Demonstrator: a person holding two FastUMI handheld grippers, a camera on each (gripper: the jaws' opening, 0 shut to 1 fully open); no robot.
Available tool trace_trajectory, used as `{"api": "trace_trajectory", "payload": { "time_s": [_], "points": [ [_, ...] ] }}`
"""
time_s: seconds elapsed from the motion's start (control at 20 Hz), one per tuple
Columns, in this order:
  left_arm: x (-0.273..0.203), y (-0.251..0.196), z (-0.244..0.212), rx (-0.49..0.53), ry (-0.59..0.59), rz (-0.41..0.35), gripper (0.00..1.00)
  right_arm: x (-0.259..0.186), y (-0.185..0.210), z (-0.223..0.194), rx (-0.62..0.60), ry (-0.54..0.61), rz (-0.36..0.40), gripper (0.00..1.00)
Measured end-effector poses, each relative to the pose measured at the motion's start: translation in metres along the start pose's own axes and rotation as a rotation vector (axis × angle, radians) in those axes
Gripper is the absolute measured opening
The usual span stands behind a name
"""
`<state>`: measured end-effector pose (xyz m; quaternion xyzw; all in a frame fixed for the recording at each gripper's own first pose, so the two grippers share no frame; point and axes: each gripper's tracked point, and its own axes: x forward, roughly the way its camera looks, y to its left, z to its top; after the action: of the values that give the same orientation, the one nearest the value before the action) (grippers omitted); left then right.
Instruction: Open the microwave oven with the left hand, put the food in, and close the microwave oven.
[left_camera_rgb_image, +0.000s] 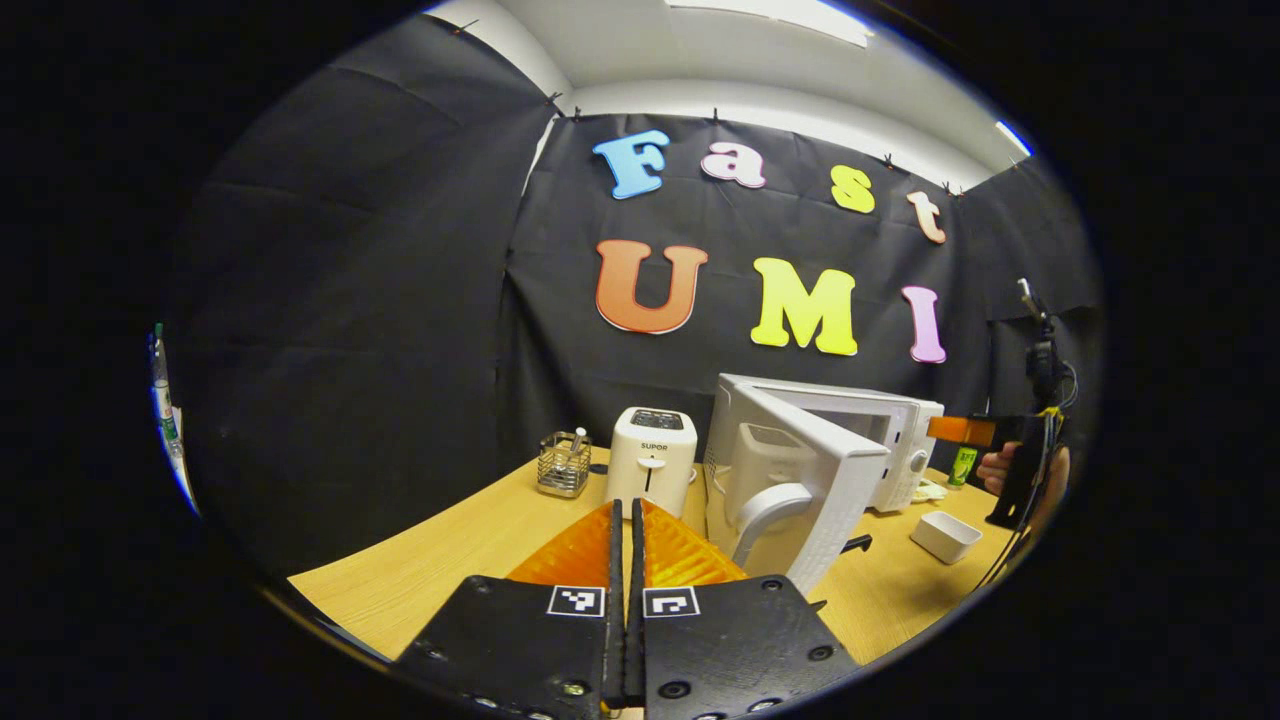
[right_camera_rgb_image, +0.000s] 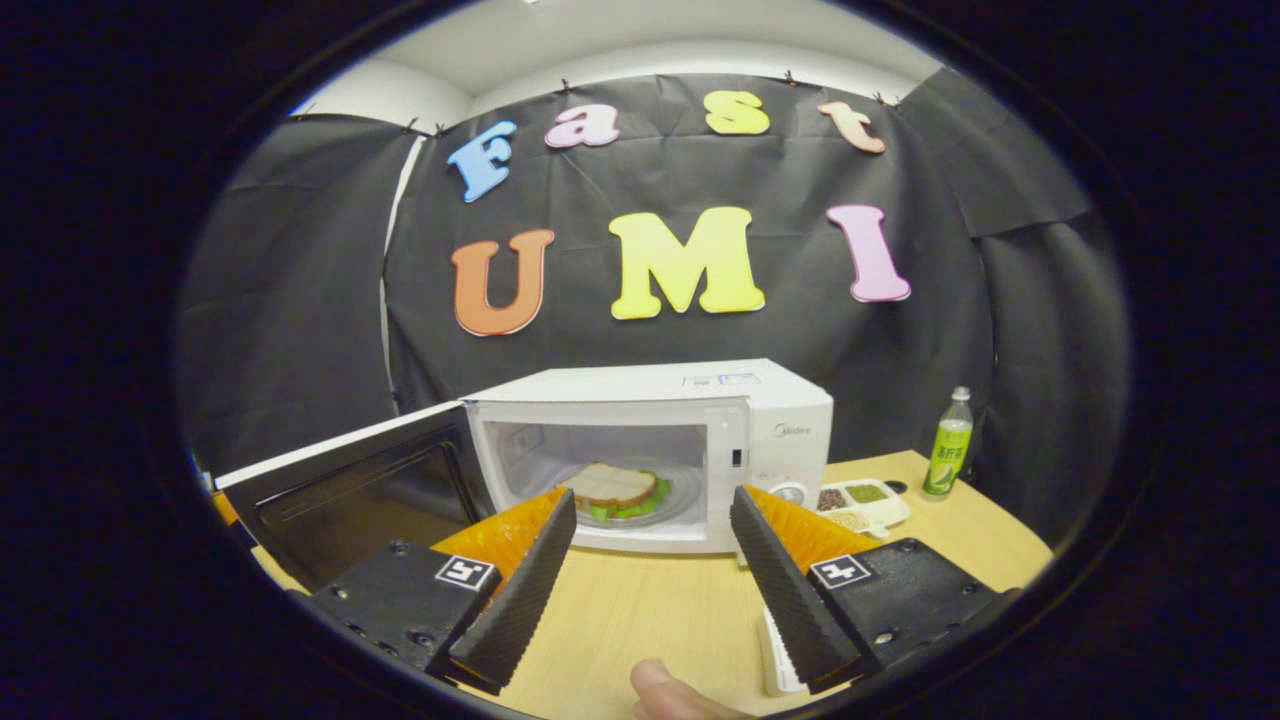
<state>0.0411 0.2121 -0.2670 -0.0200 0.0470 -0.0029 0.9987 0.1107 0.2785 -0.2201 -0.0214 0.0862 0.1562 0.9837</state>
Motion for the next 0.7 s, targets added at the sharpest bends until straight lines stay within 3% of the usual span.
{"api": "trace_trajectory", "payload": {
  "time_s": [0.2, 0.5, 0.55, 0.7],
  "points": [
    [0.003, -0.015, -0.010, 0.060, 0.035, -0.045, 0.00, -0.066, -0.021, 0.028, -0.039, -0.020, -0.017, 1.00],
    [0.003, -0.039, -0.018, 0.034, 0.047, -0.087, 0.00, -0.136, -0.066, 0.047, -0.013, -0.063, -0.044, 0.99],
    [0.004, -0.041, -0.021, 0.036, 0.049, -0.085, 0.00, -0.147, -0.076, 0.048, -0.010, -0.064, -0.054, 0.92],
    [-0.001, -0.055, -0.027, 0.019, 0.056, -0.121, 0.00, -0.172, -0.100, 0.044, 0.003, -0.054, -0.078, 0.91]
  ]
}}
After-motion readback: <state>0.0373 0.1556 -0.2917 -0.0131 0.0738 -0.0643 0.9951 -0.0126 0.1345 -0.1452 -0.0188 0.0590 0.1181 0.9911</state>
